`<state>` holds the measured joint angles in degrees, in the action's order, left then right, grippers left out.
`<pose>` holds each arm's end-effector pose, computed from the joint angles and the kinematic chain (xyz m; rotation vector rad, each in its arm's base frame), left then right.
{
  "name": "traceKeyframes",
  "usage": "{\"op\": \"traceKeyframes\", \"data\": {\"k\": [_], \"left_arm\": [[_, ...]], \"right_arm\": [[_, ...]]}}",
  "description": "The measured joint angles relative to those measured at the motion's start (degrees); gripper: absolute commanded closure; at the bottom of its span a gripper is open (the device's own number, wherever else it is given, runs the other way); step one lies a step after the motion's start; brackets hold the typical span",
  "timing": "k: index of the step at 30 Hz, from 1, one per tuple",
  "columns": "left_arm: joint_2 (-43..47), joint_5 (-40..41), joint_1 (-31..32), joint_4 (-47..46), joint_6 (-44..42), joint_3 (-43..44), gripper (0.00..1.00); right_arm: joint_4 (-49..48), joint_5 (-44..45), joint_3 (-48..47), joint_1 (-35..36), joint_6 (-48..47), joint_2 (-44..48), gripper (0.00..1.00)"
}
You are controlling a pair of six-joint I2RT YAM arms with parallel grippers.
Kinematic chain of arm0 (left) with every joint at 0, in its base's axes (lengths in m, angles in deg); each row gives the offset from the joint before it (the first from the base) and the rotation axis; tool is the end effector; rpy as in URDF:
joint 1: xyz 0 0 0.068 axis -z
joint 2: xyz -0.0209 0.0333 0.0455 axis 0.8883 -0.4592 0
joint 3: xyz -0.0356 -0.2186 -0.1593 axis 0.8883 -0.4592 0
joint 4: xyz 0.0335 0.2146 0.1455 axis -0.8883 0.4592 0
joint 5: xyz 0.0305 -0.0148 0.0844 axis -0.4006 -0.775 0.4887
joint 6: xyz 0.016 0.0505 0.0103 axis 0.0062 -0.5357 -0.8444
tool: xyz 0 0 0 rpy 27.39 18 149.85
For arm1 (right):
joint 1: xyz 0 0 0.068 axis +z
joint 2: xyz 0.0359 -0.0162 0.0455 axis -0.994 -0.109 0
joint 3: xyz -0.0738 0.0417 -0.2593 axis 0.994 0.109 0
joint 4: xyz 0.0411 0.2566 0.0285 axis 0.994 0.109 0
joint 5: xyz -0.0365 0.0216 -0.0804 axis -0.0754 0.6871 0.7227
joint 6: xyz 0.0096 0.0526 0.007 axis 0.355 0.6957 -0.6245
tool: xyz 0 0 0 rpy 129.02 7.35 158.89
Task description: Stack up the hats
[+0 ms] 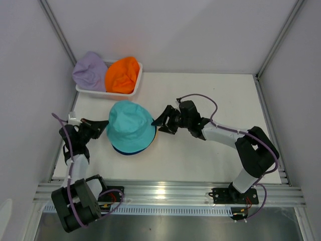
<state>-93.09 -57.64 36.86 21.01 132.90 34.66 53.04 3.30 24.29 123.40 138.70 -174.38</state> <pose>0.1897 0.0647 0.2009 -0.7912 1.7707 -1.0398 0.2737 0.2443 0.2190 0.1766 2.3687 1.3883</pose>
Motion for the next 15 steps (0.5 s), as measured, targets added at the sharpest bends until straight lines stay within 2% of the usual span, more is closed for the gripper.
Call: {"op": "traceKeyframes", "data": {"k": [7, 10, 12, 13, 15], "left_arm": [[8.11, 4.31, 0.00, 5.20, -1.22, -1.46, 0.99], [9.35, 5.46, 0.02, 6.82, -1.60, -1.64, 0.99], [10.86, 6.73, 0.35, 9.01, -2.12, -1.88, 0.99], [11.78, 7.65, 0.74, 10.19, -2.49, -1.90, 0.99], [14.14, 10.08, 2.03, 13.11, -3.39, -1.92, 0.99]], "right_arm": [[-4.11, 0.31, 1.57, 2.45, 2.93, 0.33, 0.37], [-7.21, 0.44, 2.05, 3.67, 4.61, -0.15, 0.43], [-9.77, 0.50, 2.82, 4.07, 6.08, -0.92, 0.59], [-11.02, 0.66, 3.28, 4.17, 7.02, -1.36, 0.74], [-12.63, 1.07, 4.04, 4.17, 8.61, -2.25, 0.89]]}}
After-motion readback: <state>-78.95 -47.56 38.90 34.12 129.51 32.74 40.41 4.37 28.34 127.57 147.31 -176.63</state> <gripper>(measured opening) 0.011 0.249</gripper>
